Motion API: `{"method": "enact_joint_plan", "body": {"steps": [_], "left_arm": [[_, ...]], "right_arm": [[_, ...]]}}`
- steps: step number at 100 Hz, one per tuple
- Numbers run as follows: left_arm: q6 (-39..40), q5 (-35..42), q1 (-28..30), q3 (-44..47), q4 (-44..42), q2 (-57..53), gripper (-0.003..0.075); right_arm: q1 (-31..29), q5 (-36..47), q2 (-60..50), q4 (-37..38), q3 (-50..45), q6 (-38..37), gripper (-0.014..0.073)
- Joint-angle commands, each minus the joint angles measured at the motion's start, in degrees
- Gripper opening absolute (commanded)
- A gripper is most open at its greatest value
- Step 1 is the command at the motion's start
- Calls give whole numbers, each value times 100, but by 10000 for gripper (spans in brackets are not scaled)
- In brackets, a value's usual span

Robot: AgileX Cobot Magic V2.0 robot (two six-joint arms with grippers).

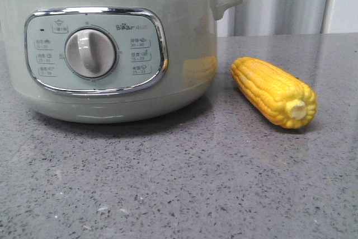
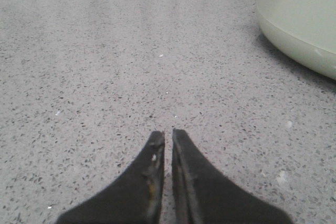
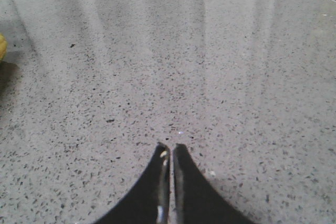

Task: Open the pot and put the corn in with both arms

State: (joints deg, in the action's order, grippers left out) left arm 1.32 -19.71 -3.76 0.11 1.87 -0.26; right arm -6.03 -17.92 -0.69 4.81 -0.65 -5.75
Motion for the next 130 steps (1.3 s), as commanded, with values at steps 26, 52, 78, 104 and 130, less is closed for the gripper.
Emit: {"method": "enact_joint_plan", "body": {"steps": [26, 52, 78, 104, 130], "left_arm": [[-10, 118, -4, 36, 49, -189, -20], [-10, 118, -4, 36, 49, -189, -20], [-10, 118, -4, 36, 49, -189, -20], [-10, 260, -4, 36, -79, -189, -20], [-10, 891, -4, 36, -83, -189, -20]], "right_arm": [[-33, 83, -116, 39, -114, 27, -74], [-33, 83, -116, 39, -114, 27, -74], [-33, 83, -116, 39, -114, 27, -74], [-33, 83, -116, 68, -114, 27, -74], [-33, 147, -116, 68, -114, 27, -74]]}}
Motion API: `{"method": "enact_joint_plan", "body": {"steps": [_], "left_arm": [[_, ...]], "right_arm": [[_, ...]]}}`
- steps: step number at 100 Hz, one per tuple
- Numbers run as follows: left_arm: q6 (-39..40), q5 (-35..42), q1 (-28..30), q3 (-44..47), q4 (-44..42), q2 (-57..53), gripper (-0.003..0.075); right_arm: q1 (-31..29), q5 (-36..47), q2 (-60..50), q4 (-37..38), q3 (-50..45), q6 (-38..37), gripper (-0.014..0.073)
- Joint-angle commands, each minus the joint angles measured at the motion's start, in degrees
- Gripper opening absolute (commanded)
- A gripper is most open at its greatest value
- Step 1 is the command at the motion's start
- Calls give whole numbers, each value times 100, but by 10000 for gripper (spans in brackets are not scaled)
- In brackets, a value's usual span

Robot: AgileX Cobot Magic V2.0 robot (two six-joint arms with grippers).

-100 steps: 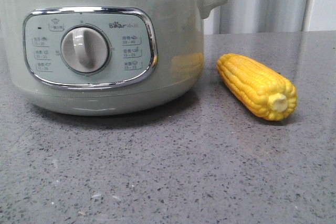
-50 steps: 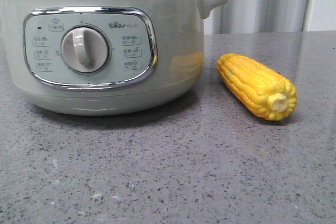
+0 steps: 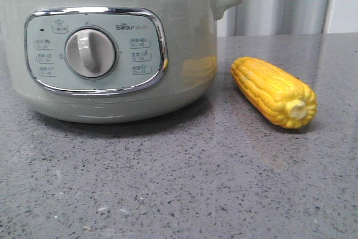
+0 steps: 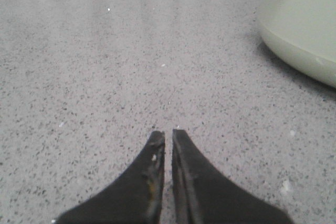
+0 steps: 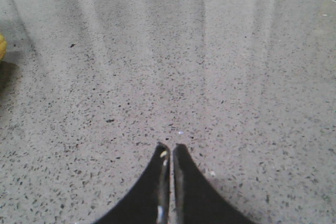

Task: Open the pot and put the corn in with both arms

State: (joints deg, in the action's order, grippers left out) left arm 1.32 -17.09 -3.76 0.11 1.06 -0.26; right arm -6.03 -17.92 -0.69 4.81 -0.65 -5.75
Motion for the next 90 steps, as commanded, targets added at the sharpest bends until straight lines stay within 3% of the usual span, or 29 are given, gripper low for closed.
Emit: {"method": "enact_joint_plan", "body": {"steps": [1, 42, 70, 90], "left_arm": [[-10, 642, -4, 36, -1, -189, -20], [-10, 1626, -4, 36, -165, -189, -20], [-10, 1854, -4, -7, -170, -189, -20], [-10, 1832, -4, -448, -708, 23, -20]], "right_arm": [[-33, 183, -116, 68, -114, 27, -74], [-33, 2311, -116, 68, -114, 27, -74], [-33, 2388, -105, 76, -90, 27, -74], [-10, 1655, 65, 76, 240, 27, -74]]}}
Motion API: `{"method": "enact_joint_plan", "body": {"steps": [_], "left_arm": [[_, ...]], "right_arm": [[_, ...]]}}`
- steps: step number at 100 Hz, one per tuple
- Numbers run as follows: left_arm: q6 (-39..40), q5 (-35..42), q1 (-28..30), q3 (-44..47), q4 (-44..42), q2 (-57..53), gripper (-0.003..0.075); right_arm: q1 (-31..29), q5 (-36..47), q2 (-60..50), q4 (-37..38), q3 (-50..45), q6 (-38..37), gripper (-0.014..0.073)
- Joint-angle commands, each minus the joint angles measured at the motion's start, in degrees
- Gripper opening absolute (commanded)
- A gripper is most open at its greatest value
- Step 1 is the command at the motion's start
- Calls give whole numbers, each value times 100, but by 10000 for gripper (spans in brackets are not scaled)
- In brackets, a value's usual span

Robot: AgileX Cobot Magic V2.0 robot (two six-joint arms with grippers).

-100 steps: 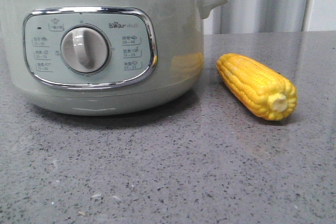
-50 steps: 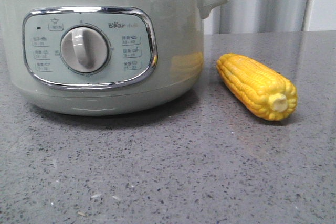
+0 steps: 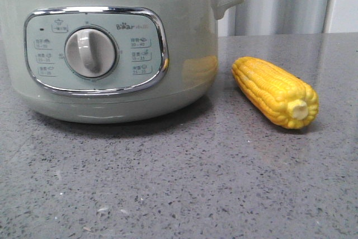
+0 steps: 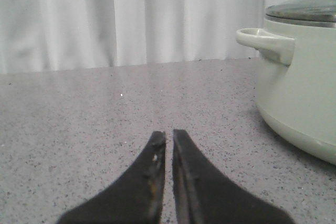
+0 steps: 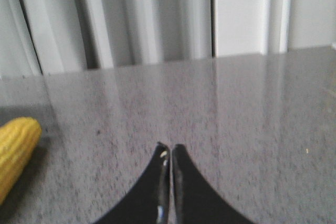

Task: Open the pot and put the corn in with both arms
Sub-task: 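Position the open left gripper above the glass lid's knob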

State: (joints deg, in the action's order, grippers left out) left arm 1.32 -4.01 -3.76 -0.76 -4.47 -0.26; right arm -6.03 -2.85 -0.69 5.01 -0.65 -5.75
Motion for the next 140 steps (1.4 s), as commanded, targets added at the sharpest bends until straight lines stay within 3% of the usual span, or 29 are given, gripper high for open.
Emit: {"method": "enact_joint_plan", "body": {"steps": [1, 42, 65, 72, 87, 96, 140], "left_arm": [[-10, 524, -4, -383, -156, 61, -20], [-10, 721, -16, -1839, -87, 2022, -20], [1, 2234, -215, -2374, -87, 3253, -12], [23, 2537, -367, -2508, -87, 3582, 48], [47, 2943, -899, -2787, -87, 4223, 326], [47, 3192, -1304, -2983, -87, 4612, 427], [47, 3303, -2813, -4366, 21, 6514, 443]], "right_arm": [[1, 140, 101, 56, 267, 27, -74], [326, -663, 2045, 56, 1465, 27, -74], [449, -417, 2912, 56, 1616, 27, -74], [449, -399, 3018, 43, 1619, 27, -74], [449, -205, 3082, 28, 1619, 27, -74], [449, -203, 3082, 28, 1619, 27, -74], [449, -177, 3082, 19, 1619, 27, -74]]}}
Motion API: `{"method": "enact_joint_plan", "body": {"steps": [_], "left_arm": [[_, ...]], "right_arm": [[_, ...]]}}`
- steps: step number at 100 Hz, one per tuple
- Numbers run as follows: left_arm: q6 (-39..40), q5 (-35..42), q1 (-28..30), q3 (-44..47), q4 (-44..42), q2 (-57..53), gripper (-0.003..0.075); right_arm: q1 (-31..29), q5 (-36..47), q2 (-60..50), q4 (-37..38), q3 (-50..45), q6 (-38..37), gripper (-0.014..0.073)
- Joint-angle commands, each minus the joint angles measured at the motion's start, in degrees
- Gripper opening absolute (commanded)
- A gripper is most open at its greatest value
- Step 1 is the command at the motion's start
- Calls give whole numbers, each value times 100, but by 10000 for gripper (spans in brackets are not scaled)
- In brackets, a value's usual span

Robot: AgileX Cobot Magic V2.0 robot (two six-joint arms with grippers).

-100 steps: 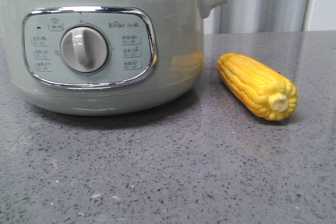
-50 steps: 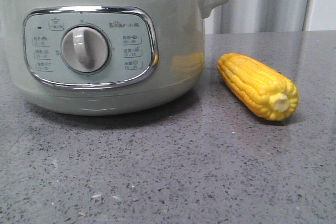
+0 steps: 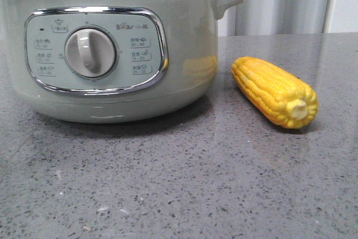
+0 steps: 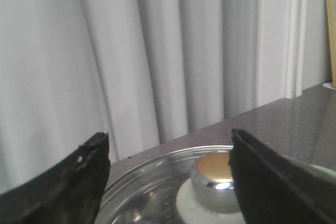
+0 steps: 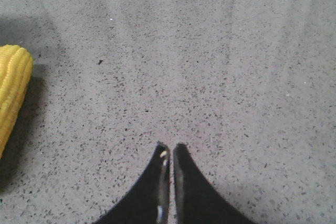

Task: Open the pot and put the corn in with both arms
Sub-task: 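Position the open left gripper above the glass lid's knob, then close the left gripper on the lid knob and lift the lid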

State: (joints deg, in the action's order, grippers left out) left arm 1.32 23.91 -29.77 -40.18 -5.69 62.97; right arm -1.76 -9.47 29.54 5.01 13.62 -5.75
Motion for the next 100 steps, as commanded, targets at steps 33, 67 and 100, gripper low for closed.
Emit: {"method": "enact_joint_plan", "body": {"steps": [33, 67, 100], "left_arm": [[47, 443, -438, -1311, 338, 1297, 442], [47, 204, -438, -1455, 537, 1637, 442], [47, -138, -509, -1455, 537, 1637, 441]], "right_arm": [[21, 505, 58, 19, 191, 27, -74], [21, 618, 58, 19, 191, 27, -74], [21, 683, 58, 16, 191, 27, -74]]}}
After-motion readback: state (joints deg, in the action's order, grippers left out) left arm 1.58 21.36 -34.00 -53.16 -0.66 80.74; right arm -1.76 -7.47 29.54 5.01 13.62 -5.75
